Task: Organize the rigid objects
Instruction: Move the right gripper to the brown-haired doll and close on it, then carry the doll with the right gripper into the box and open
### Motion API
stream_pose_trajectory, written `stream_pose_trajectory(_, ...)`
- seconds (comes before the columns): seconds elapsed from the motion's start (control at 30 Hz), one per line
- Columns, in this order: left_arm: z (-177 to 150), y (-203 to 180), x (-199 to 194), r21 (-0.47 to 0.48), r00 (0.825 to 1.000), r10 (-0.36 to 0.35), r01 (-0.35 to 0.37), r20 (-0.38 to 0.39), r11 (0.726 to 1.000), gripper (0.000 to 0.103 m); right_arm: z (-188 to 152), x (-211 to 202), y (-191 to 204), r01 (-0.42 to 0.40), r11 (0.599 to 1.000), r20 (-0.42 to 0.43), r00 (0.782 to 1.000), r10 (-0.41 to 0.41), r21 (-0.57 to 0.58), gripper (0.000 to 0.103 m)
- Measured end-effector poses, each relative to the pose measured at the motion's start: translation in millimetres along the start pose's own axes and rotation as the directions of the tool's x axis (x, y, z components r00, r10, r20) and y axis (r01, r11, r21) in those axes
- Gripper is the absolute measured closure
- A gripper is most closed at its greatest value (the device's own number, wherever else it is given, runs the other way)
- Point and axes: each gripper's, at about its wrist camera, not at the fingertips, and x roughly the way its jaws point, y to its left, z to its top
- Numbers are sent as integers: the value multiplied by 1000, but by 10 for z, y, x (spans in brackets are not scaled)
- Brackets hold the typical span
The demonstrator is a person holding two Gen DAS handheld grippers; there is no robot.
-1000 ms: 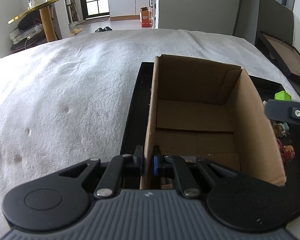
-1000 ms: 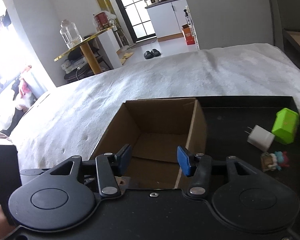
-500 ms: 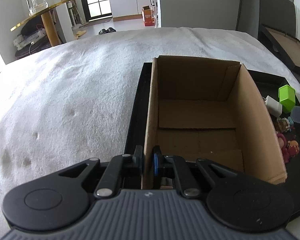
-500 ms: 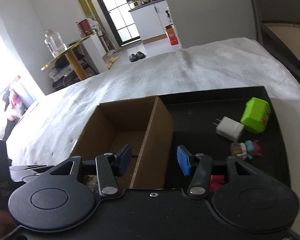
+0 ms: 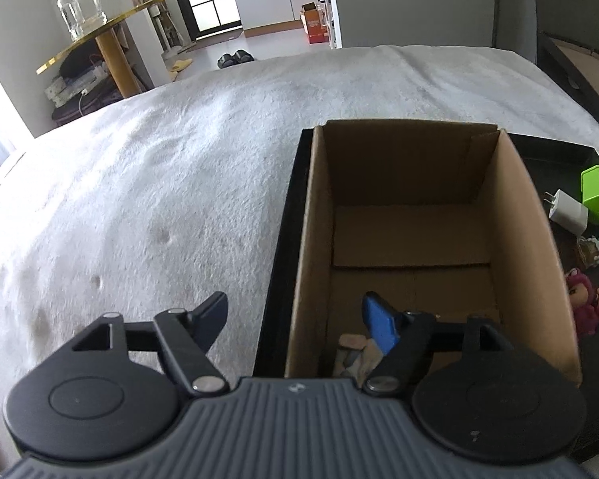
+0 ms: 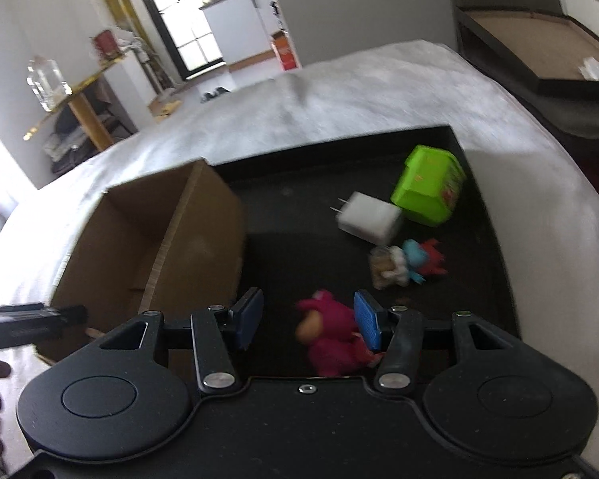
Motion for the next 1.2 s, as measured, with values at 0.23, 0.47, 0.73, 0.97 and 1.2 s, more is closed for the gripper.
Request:
stream_pose_trajectory(0.23, 28, -181, 40, 29, 1000, 6, -5, -10, 1000, 23, -97, 97, -232, 81, 996, -11, 997, -80, 32, 53)
stream_pose_trajectory(0.47, 52, -293, 37, 41, 1000, 19, -18, -23, 999, 23, -159, 265, -396, 129, 989, -50, 991, -125, 68, 53)
stream_pose_trajectory(0.73, 67, -363, 17, 43, 999, 39, -38, -23, 998, 23, -199, 236, -483, 124, 991, -56, 991, -121, 57, 71)
stream_pose_trajectory(0.97, 52, -352, 22, 38, 998, 49, -48, -27, 998, 23, -164, 106, -570, 100, 990, -28, 995, -98, 94, 71)
stream_pose_trajectory(1.2, 38, -284, 34, 24, 999, 38, -37, -27, 999, 22, -79, -33, -487, 77, 993, 8, 997, -78, 87, 71)
